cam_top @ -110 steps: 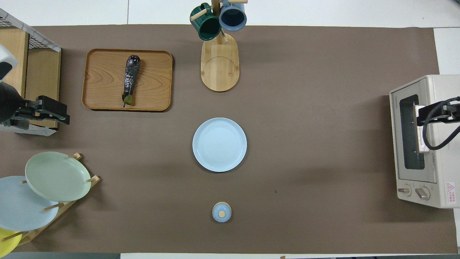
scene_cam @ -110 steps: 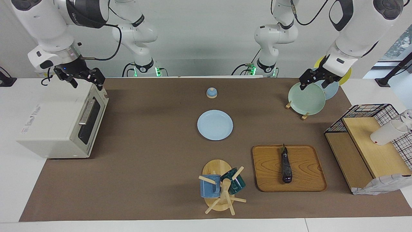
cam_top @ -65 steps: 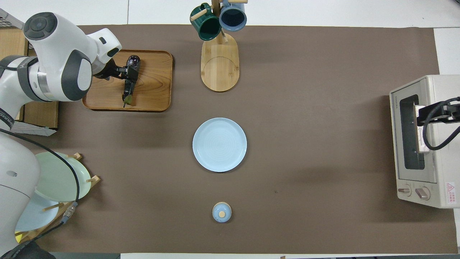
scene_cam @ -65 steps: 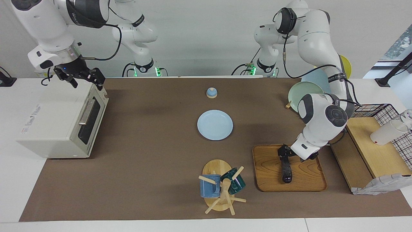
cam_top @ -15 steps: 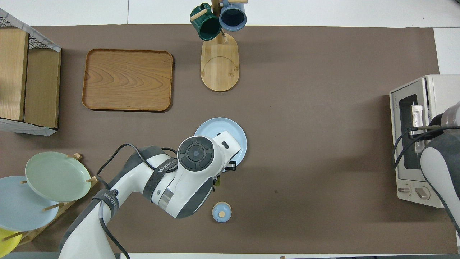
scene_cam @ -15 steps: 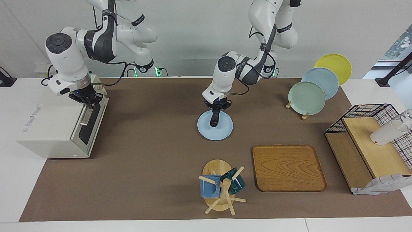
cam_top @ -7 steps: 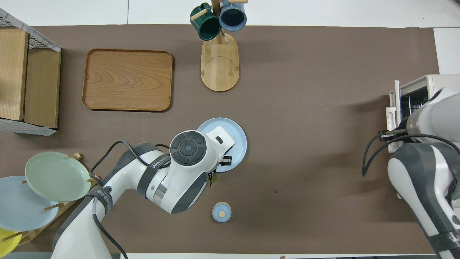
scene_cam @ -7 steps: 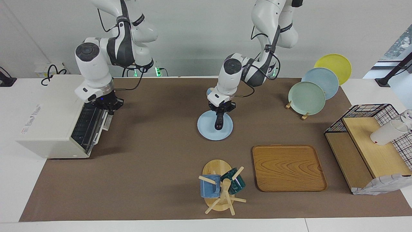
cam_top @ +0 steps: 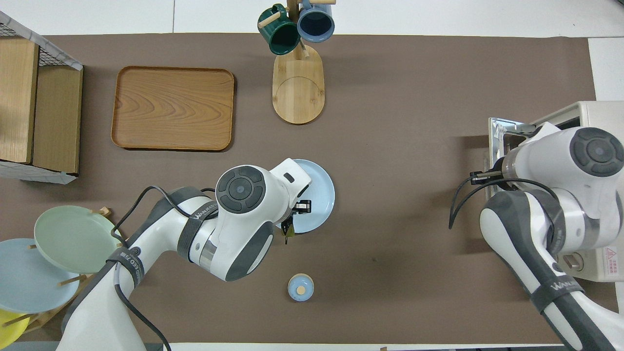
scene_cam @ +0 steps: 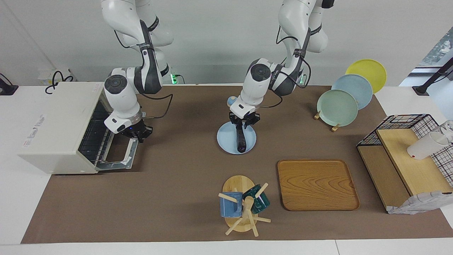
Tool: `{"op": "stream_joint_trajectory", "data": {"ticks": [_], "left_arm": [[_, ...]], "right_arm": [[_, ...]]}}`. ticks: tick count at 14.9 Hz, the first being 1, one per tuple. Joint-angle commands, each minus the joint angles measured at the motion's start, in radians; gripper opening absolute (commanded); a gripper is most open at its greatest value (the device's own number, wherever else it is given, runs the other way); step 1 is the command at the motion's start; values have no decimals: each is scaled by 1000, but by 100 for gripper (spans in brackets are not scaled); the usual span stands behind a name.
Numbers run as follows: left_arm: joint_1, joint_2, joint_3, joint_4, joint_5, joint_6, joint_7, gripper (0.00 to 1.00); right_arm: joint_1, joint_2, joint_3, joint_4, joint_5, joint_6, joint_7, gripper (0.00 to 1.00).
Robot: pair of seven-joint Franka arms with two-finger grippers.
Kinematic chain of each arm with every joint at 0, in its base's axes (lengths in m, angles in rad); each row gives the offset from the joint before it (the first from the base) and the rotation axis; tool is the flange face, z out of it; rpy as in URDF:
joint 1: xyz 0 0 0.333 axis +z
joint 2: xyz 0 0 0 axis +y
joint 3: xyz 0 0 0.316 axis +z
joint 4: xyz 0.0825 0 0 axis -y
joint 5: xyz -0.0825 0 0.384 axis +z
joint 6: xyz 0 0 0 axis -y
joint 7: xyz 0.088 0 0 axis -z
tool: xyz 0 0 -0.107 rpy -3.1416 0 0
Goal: Put eggplant into oven
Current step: 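Lower the eggplant onto the plate while the right gripper pulls the door open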
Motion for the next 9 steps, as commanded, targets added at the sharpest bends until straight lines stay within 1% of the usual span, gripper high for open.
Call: {"op": "stream_joint_trajectory", "data": {"ticks": [1, 3, 4, 5, 6, 7, 9], "left_arm": [[1, 10, 2, 14, -21, -1, 1, 100], [46, -13, 6, 25, -21, -35, 11, 100], [75, -21, 6, 57, -19, -82, 17, 100], [108, -21, 8, 109, -19, -146, 41, 100], [157, -18, 8, 167, -19, -214, 79, 100], [210, -18, 8, 214, -16, -273, 121, 100], [302, -15, 8, 294, -6, -355, 208, 100]], "right_arm": [[1, 29, -16, 18, 17, 27, 23, 0], [-8, 44, -16, 18, 22, 45, 31, 0], [0, 46, -16, 19, 48, 54, 42, 0], [14, 47, -13, 24, 78, 54, 44, 0], [61, 47, -11, 27, 89, 47, 48, 0], [76, 46, -11, 28, 91, 42, 63, 0], [118, 43, 3, 56, 92, 37, 74, 0]]}}
